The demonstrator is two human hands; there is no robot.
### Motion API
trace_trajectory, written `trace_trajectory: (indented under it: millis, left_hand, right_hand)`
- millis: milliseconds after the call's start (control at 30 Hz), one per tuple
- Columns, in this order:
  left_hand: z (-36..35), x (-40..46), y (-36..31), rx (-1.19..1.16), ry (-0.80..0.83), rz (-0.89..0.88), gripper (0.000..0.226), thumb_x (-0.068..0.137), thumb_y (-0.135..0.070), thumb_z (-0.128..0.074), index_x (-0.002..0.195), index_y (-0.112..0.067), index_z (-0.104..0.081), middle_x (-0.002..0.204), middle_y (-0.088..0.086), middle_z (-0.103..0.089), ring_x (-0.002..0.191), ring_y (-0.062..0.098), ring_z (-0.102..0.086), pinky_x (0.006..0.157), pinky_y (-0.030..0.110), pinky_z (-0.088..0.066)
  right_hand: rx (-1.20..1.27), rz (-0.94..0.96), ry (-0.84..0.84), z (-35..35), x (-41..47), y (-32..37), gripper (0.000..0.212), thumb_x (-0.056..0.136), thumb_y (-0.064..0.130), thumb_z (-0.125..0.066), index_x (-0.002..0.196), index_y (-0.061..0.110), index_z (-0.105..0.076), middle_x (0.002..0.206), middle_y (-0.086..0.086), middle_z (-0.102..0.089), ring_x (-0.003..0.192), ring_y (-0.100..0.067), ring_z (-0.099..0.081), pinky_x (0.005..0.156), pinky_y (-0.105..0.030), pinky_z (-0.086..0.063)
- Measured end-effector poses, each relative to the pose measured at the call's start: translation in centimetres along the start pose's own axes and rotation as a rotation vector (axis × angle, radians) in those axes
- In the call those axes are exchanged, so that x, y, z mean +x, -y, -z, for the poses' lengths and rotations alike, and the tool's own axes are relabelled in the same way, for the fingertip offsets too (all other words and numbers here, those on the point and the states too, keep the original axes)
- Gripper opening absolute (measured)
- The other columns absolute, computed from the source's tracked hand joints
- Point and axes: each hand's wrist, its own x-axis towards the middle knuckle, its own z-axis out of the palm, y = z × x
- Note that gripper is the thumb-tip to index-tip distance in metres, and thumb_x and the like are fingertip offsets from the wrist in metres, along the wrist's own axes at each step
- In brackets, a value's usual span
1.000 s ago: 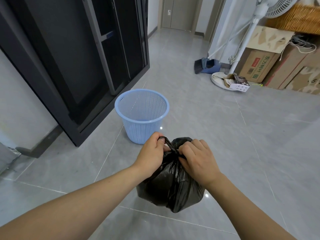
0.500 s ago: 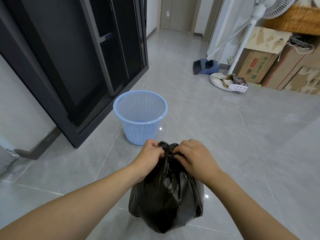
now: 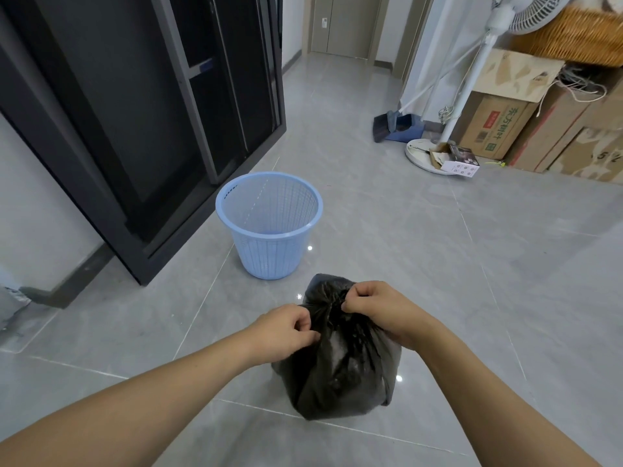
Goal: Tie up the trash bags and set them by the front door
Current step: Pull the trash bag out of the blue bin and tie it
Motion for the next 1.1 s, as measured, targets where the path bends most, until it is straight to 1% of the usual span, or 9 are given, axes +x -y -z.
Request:
trace_trajectory:
  millis: [100,200,367,533,600,700,800,967,1100]
  left_hand:
    - [-0.2,0.2,0.2,0.032,-0.016,0.030,0.021,0.084,-0.030,-0.057,0.067,-0.023,-0.047,0.077,-0.005,-0.054,0.071,0.012,-0.051,0.071,0.032,-0.047]
    - [-0.3,0.3,0.7,0.022,-0.025,0.072,0.017,0.082,-0.032,-0.054,0.069,-0.024,-0.047,0.081,-0.006,-0.055,0.075,0.014,-0.052,0.070,0.031,-0.044]
    - [0.1,0.4,0.4,-0.040,-0.107,0.084,0.006,0.083,-0.020,-0.049,0.080,-0.024,-0.053,0.091,-0.007,-0.056,0.087,0.017,-0.054,0.079,0.032,-0.042]
    - [0.7,0.2,0.4,-0.165,-0.147,0.095,0.015,0.079,-0.015,-0.045,0.077,-0.027,-0.054,0.087,-0.007,-0.057,0.084,0.018,-0.053,0.074,0.033,-0.042]
    - [0.8,0.2,0.3,-0.175,-0.137,0.102,0.014,0.079,-0.017,-0.046,0.077,-0.027,-0.055,0.087,-0.006,-0.057,0.084,0.018,-0.054,0.073,0.034,-0.044]
    - [0.7,0.2,0.4,-0.158,-0.145,0.100,0.011,0.079,-0.021,-0.047,0.077,-0.028,-0.055,0.090,-0.007,-0.057,0.088,0.019,-0.055,0.080,0.036,-0.047]
    - [0.6,0.1,0.2,-0.165,-0.157,0.078,0.014,0.083,-0.020,-0.046,0.077,-0.029,-0.055,0.088,-0.009,-0.057,0.086,0.017,-0.054,0.075,0.031,-0.045]
    - [0.9,0.0,-0.7,-0.219,-0.193,0.058,0.018,0.088,-0.020,-0.045,0.080,-0.027,-0.060,0.087,-0.008,-0.061,0.088,0.015,-0.056,0.080,0.033,-0.047]
    - [1.7,0.1,-1.8,-0.382,-0.160,0.081,0.031,0.083,-0.036,-0.043,0.078,-0.013,-0.063,0.073,0.002,-0.063,0.066,0.013,-0.053,0.069,0.033,-0.043]
  right_hand:
    - [0.111,-0.067,0.035,0.4,-0.1,0.1,0.005,0.086,0.005,-0.063,0.083,0.009,-0.062,0.063,-0.003,-0.061,0.058,-0.011,-0.058,0.055,-0.017,-0.046]
    - [0.167,-0.160,0.064,0.6,0.1,-0.4,0.020,0.089,0.008,-0.060,0.109,0.009,-0.065,0.076,-0.009,-0.062,0.064,-0.011,-0.059,0.070,-0.022,-0.049]
    - [0.413,-0.205,0.198,0.8,-0.1,0.0,0.039,0.072,-0.003,-0.052,0.108,0.005,-0.066,0.098,-0.015,-0.065,0.087,-0.026,-0.063,0.079,-0.033,-0.054]
    - [0.191,-0.113,0.089,0.9,-0.1,-0.2,0.033,0.083,-0.006,-0.055,0.110,0.011,-0.064,0.105,-0.016,-0.068,0.094,-0.026,-0.066,0.084,-0.034,-0.056]
    - [0.101,-0.059,0.052,0.8,-0.1,-0.3,0.024,0.085,0.001,-0.059,0.105,0.012,-0.067,0.095,-0.012,-0.071,0.087,-0.020,-0.068,0.078,-0.028,-0.056]
    - [0.004,0.019,-0.017,0.5,-0.5,-0.2,0.013,0.093,0.008,-0.056,0.098,0.002,-0.067,0.073,-0.004,-0.065,0.054,0.000,-0.057,0.049,-0.007,-0.040]
    - [-0.004,0.046,-0.084,0.3,-0.6,-0.2,0.020,0.097,0.014,-0.054,0.096,-0.003,-0.063,0.069,-0.004,-0.062,0.040,0.004,-0.046,0.040,-0.006,-0.033]
    - [0.006,0.064,-0.095,-0.4,-0.6,-0.1,0.020,0.094,0.023,-0.060,0.085,0.006,-0.067,0.063,-0.001,-0.064,0.052,-0.006,-0.054,0.057,-0.016,-0.043]
    - [-0.116,0.092,-0.152,-1.0,-0.1,-0.4,0.013,0.087,0.021,-0.067,0.082,0.011,-0.073,0.057,0.001,-0.064,0.056,-0.009,-0.056,0.065,-0.023,-0.046]
